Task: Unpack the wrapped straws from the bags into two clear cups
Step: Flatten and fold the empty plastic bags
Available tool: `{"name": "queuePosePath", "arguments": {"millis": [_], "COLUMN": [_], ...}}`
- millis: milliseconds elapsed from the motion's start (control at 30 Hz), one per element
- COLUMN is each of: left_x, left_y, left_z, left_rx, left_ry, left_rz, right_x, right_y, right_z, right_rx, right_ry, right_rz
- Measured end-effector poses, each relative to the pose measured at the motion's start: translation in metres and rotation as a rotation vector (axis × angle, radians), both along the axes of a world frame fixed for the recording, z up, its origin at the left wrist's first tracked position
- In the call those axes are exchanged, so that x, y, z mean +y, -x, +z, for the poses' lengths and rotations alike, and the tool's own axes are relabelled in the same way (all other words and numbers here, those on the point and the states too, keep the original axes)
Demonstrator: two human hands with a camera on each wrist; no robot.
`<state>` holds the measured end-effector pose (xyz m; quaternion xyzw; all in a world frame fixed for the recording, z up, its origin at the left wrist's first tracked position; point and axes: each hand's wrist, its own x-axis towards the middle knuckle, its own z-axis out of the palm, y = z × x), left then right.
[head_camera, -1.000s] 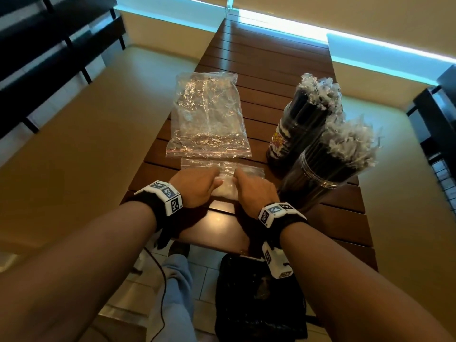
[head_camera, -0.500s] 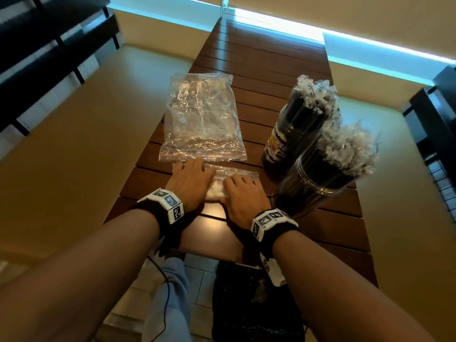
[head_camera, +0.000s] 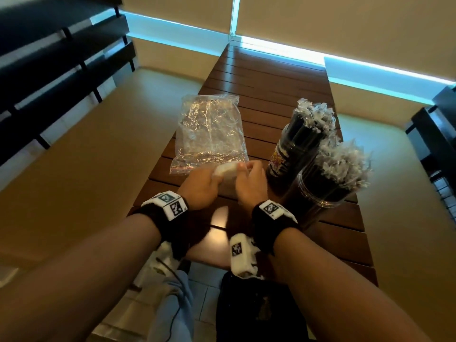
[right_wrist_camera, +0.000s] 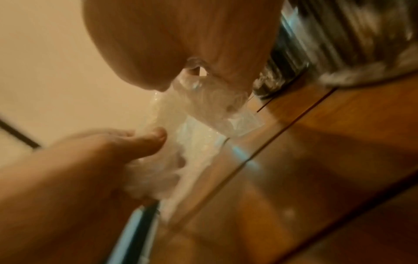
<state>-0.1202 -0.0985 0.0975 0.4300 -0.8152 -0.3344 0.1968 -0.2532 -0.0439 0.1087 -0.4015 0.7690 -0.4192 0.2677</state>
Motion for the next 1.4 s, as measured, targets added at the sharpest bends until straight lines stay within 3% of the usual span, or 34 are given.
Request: {"name": "queuePosePath", "arguments": {"millis": [67,167,233,300,367,467,567,633,767,900,1033,1133,1200,1300,1400], "left_x": [0.004,0.009,0.011,0.008,-0.004,-0.032,-0.062,-0.076,-0.090,-0.085,-0.080,-0.090,-0.094,-0.095,-0.100], "left_y": [0.011,0.022,0.020,0.014,0.009,0.001,-0.015,-0.021,-0.022,-0.010,0.011,0.006,-0.007,-0.018,-0.022], "left_z": [0.021,0.046,0.062,0.071,0.074,0.066,0.043,0.025,-0.007,-0.021,-0.002,0.005,0.005,0.003,0.003], "left_rx": [0.214,0.548,0.712,0.694,0.586,0.319,-0.196,-0.534,-0.803,-0.886,-0.760,-0.682,-0.793,-0.832,-0.662], "left_ry": [-0.234,-0.535,-0.768,-0.840,-0.749,-0.486,-0.066,0.112,0.106,0.153,0.114,0.218,0.289,0.142,0.038], "left_rz": [0.116,0.169,0.176,0.098,0.072,0.104,0.052,-0.042,-0.134,-0.261,-0.309,-0.204,-0.129,-0.249,-0.222], "right_x": [-0.010,-0.017,-0.014,-0.008,-0.010,-0.015,-0.004,0.003,0.000,-0.007,-0.020,-0.016,-0.010,-0.003,0.000], "right_y": [-0.011,-0.024,-0.023,-0.022,-0.023,-0.021,-0.021,-0.024,-0.021,-0.015,-0.013,-0.007,-0.003,-0.003,-0.010], "right_z": [0.019,0.030,0.025,0.016,0.014,0.017,0.024,0.021,-0.004,-0.012,-0.031,-0.034,-0.037,-0.039,-0.032], "right_rx": [-0.171,-0.246,-0.508,-0.840,-0.919,-0.580,-0.178,-0.018,0.161,0.200,0.264,0.306,0.352,0.409,0.511], "right_ry": [0.085,0.101,0.120,0.203,0.295,0.267,0.066,-0.049,-0.241,-0.267,-0.278,-0.334,-0.336,-0.343,-0.381], "right_rz": [-0.061,-0.069,-0.061,-0.026,-0.037,-0.038,0.081,0.156,0.274,0.264,0.244,0.307,0.341,0.487,0.621]}}
